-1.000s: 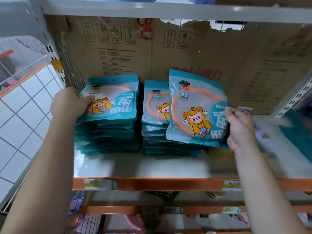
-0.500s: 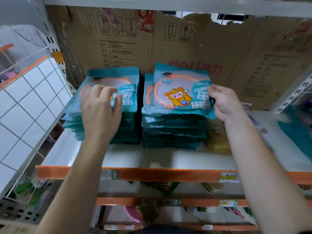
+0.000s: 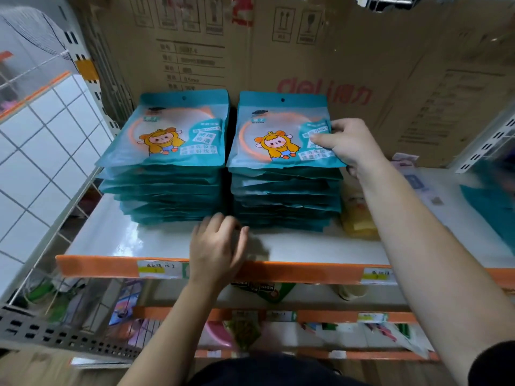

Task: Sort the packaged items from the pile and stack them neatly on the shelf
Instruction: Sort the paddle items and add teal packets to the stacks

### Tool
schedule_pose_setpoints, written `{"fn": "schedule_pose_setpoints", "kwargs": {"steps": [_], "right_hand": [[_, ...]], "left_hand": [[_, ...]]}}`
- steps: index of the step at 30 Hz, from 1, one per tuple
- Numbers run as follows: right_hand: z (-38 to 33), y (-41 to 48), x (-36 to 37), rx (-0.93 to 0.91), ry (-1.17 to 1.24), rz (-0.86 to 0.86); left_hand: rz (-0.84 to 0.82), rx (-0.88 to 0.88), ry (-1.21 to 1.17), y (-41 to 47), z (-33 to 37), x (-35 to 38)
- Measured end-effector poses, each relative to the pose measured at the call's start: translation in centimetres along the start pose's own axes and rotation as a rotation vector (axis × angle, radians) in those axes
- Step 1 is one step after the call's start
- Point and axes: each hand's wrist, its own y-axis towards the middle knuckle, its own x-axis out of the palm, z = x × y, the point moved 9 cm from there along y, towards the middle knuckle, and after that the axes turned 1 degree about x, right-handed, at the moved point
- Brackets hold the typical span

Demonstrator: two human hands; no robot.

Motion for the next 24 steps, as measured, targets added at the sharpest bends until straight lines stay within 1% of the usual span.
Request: {"fn": "schedule_pose_setpoints", "kwargs": {"steps": [3, 9, 11, 15, 19, 24], "right_hand": [[0.1, 0.2, -0.1, -0.035, -0.053, 0.056], [-0.7, -0.2, -0.4, -0.097, -0.239, 0.158], [-0.4, -0.2, -0.5, -0.072, -0.292, 0.180], [1.5, 0.0, -0.7, 0.008, -0.143, 0.158], [3.2, -0.8, -2.1, 0.001, 0.002, 0.158], [6.6, -3.9, -5.9, -0.032, -0.033, 0.219]], "left_hand": [[-0.023, 0.035, 0.100, -0.4, 0.2, 0.9], [-0.015, 0.030, 0.132, -0.4, 0.3, 0.9], [-0.026, 0.030, 0.140, -0.3, 0.4, 1.0], [-0.034, 0.044, 0.137, -0.3, 0.5, 1.1], [-0.083, 0.052, 0.020, -0.1, 2.0, 1.4], [-0.138, 0.189, -0.133, 1.0, 7.7, 2.8]]}}
